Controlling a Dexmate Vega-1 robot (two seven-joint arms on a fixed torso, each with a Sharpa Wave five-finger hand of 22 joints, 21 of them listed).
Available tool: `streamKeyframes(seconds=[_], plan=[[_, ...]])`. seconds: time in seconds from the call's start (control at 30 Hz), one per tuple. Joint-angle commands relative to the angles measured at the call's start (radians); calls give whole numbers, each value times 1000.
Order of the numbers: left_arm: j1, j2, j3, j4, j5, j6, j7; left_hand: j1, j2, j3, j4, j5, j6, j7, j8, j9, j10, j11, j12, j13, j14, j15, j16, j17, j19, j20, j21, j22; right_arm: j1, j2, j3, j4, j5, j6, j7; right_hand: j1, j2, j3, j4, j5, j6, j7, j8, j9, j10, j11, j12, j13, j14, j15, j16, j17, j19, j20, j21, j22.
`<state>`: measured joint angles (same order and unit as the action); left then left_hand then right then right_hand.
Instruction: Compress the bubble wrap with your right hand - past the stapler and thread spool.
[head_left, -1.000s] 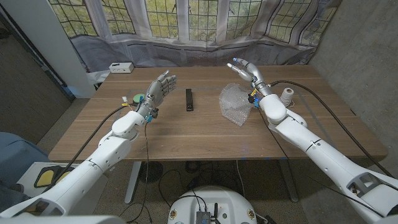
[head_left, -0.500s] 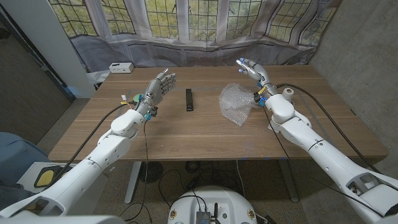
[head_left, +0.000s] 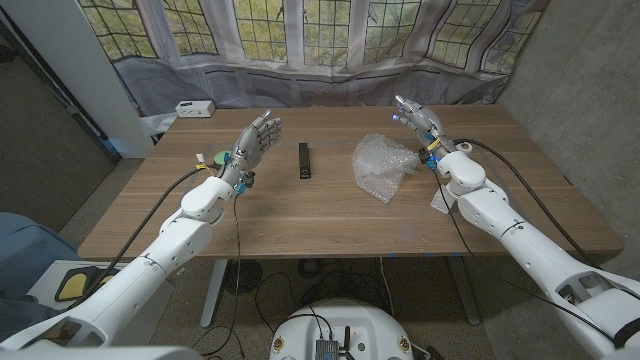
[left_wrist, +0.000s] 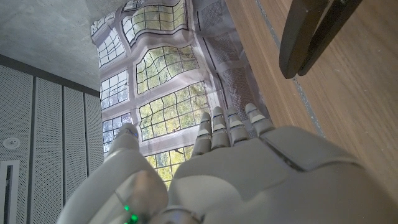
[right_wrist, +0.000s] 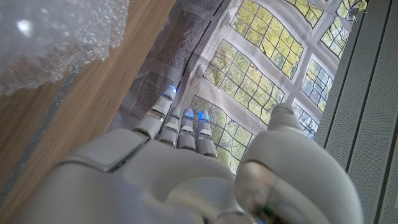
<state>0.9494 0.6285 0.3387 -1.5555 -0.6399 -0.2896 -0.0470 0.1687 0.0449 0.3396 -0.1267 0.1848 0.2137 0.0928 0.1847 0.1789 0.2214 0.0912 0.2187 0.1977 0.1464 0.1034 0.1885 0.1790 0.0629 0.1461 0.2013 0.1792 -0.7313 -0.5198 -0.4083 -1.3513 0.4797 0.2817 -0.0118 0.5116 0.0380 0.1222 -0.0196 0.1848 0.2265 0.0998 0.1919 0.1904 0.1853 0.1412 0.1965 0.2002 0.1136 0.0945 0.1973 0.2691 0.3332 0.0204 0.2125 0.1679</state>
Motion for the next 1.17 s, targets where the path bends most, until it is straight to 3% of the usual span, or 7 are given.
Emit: streamKeyframes(seconds=[0.03, 1.17], plan=[[6, -4, -7, 4, 9, 0, 25, 4, 0, 6, -2, -4, -2, 2, 1, 3, 2, 6, -3, 2, 5, 0, 1, 2, -2, -6, 2, 2, 6, 1, 21, 67, 93, 4, 65, -25, -5, -11, 3, 0, -10, -8, -2, 2, -12, -4, -4, 0, -14, 1, -6, 0, -12, 0, -9, 3], [-23, -25, 17, 24, 9, 24, 19, 4, -2, 5, -2, -3, -15, 6, 1, 2, -7, 4, -7, 2, -1, -1, -1, 2, -5, -4, 0, 2, -12, 2, 23, 109, 136, -9, 79, -68, -17, -29, 15, 3, -19, -8, -2, 0, -15, 2, -1, 0, -21, 3, 0, -4, -17, 2, -14, 4]])
